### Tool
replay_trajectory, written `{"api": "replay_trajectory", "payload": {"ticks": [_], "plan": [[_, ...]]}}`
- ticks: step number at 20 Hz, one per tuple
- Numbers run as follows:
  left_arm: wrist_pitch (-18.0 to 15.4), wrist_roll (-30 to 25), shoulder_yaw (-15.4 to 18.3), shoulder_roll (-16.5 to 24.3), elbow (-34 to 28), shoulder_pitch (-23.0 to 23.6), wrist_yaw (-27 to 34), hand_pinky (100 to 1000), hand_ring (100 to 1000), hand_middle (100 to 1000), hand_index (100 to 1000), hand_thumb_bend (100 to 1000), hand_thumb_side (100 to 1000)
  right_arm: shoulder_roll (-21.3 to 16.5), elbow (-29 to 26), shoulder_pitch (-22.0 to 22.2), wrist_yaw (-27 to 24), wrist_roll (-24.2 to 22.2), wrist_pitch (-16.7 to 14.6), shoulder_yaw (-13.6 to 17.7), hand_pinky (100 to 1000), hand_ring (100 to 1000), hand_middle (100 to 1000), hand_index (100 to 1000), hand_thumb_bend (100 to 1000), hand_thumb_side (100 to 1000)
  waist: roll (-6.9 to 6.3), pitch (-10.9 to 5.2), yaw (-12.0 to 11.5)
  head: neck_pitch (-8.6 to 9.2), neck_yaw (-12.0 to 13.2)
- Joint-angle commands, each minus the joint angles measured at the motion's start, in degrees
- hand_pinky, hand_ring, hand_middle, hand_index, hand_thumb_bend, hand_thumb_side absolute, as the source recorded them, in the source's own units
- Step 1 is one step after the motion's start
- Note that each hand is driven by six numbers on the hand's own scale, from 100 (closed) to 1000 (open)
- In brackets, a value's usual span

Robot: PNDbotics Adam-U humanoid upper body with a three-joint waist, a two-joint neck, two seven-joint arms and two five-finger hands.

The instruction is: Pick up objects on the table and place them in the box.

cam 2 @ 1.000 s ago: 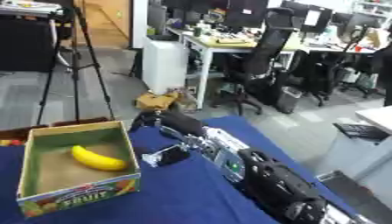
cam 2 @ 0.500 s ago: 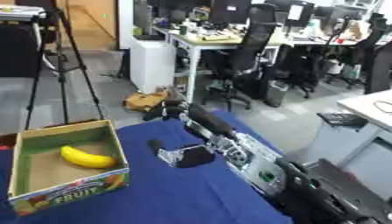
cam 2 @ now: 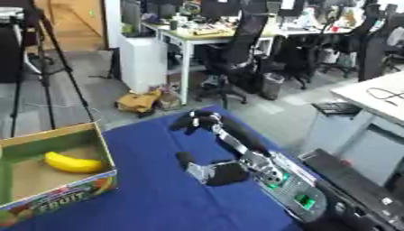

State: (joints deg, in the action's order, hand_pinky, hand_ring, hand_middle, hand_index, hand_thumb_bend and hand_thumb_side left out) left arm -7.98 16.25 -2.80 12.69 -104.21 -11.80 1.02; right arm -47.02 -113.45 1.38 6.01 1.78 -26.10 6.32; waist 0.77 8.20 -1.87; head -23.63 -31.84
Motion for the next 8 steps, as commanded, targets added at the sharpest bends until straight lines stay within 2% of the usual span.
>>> {"api": "replay_trajectory", "payload": {"ticks": [1,2,6,7,8], "plan": [[0.1,0.0,0.2,0.6,-0.5,0.0,0.1,482,623,515,409,845,529,0.2,-1.1,0.0,-1.8,-0.8,-0.7,0.1,659,781,715,809,182,438,-0.27,-0.7,0.0,0.27,2.4],[0.1,0.0,0.1,0.5,-0.5,0.2,0.2,483,625,516,409,845,528,0.6,-1.1,0.0,-2.0,-1.2,-0.4,-0.2,657,780,714,809,161,480,-0.48,-0.76,0.0,0.08,2.9],[0.2,-0.1,0.0,0.4,-0.5,0.4,0.6,482,630,512,404,844,528,1.7,-1.1,-0.9,-3.0,-2.4,0.2,-0.9,653,776,709,809,160,480,-1.24,-0.64,0.5,-1.0,3.9],[0.2,-0.2,0.0,0.3,-0.5,0.5,0.6,481,639,510,403,845,523,1.9,-1.1,-1.1,-3.3,-2.6,0.3,-1.1,653,776,709,809,172,452,-1.35,-0.64,0.5,-1.43,4.0],[0.3,-0.2,0.0,0.2,-0.5,0.6,0.7,481,643,509,403,843,528,2.0,-1.1,-1.4,-3.5,-3.0,0.4,-1.4,653,776,709,809,160,480,-1.47,-0.69,0.5,-1.95,4.2]]}}
